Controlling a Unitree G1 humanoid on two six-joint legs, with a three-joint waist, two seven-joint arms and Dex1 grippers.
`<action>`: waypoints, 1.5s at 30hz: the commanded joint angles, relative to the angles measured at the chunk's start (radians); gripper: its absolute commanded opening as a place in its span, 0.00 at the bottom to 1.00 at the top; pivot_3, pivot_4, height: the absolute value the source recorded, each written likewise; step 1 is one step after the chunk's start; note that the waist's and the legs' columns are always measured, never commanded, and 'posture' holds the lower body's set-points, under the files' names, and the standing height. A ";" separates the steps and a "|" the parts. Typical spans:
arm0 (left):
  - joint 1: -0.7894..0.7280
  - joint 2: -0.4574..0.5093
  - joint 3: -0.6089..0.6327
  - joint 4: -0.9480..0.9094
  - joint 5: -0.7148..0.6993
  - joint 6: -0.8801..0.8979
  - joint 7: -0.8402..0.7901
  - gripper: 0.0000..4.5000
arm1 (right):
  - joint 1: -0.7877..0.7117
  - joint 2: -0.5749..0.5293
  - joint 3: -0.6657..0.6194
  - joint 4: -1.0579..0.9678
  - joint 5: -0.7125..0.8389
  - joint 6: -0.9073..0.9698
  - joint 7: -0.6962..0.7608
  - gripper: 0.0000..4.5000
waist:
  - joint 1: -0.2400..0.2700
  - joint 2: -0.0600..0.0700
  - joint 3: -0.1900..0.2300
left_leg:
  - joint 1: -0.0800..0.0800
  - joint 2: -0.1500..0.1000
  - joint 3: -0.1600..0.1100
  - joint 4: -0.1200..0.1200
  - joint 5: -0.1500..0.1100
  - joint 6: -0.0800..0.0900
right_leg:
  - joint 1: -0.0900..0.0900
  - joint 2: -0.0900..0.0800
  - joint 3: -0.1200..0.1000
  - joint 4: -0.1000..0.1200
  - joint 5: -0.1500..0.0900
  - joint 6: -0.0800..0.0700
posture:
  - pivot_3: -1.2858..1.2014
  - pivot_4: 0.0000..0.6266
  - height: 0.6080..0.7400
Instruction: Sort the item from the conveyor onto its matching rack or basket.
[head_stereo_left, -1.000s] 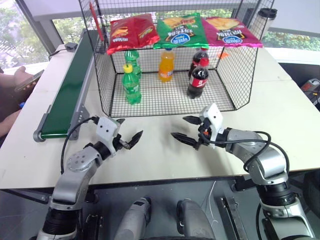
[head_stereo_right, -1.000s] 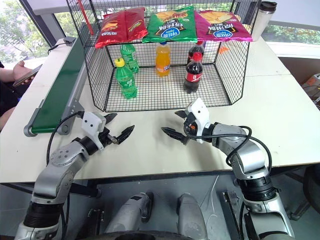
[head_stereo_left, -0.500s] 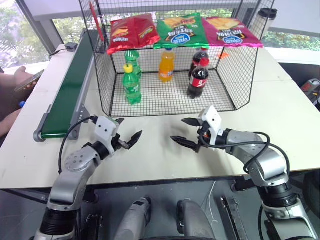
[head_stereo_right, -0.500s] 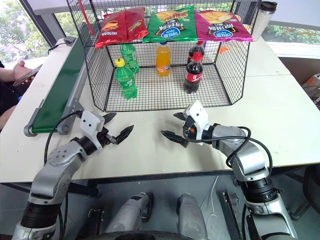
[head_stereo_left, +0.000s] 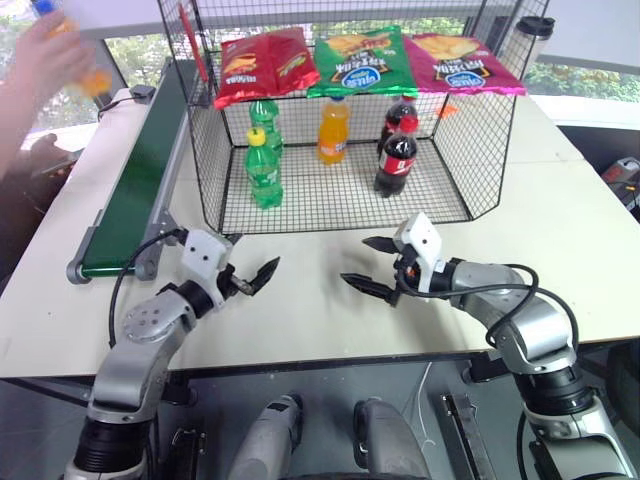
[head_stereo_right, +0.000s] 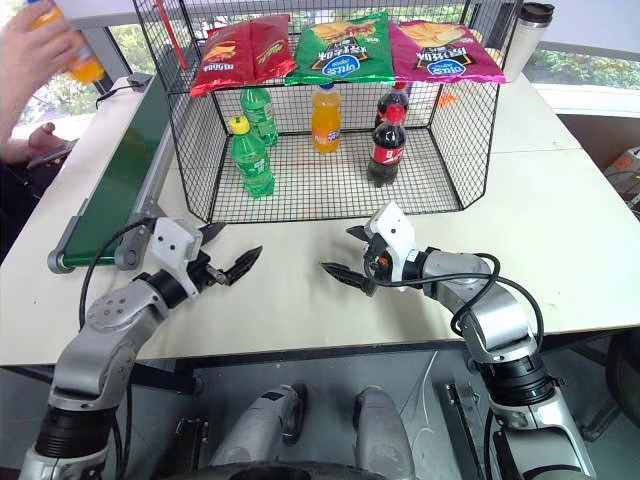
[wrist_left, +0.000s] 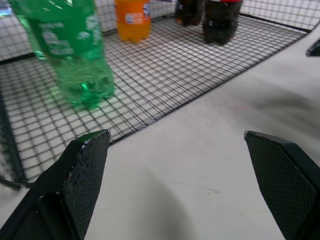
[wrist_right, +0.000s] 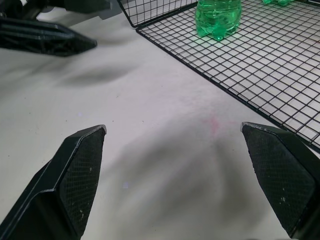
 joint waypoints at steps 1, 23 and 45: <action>-0.009 0.010 0.030 -0.037 -0.011 -0.001 0.006 1.00 | -0.007 0.001 -0.002 -0.033 0.009 -0.017 0.006 0.99 | 0.000 0.000 0.000 | 0.000 0.000 0.000 0.000 0.000 0.000 | 0.000 0.000 0.000 0.000 0.000 0.000 | 0.52 0.24 0.99; 0.003 0.085 0.158 -0.136 -0.042 0.042 0.028 1.00 | -0.033 -0.016 0.000 -0.090 0.065 0.000 0.078 0.99 | -0.002 0.000 0.000 | 0.000 0.000 0.000 0.000 0.000 0.000 | 0.000 0.000 0.000 0.000 0.000 0.000 | 0.52 0.24 0.99; 0.082 0.127 0.574 -0.022 -0.239 0.167 0.114 1.00 | -0.139 -0.017 0.073 -0.094 0.065 -0.050 0.171 0.99 | -0.001 0.000 0.000 | -0.001 0.001 0.001 -0.001 0.000 0.000 | -0.001 0.000 0.001 -0.001 0.000 -0.001 | 0.52 0.24 0.99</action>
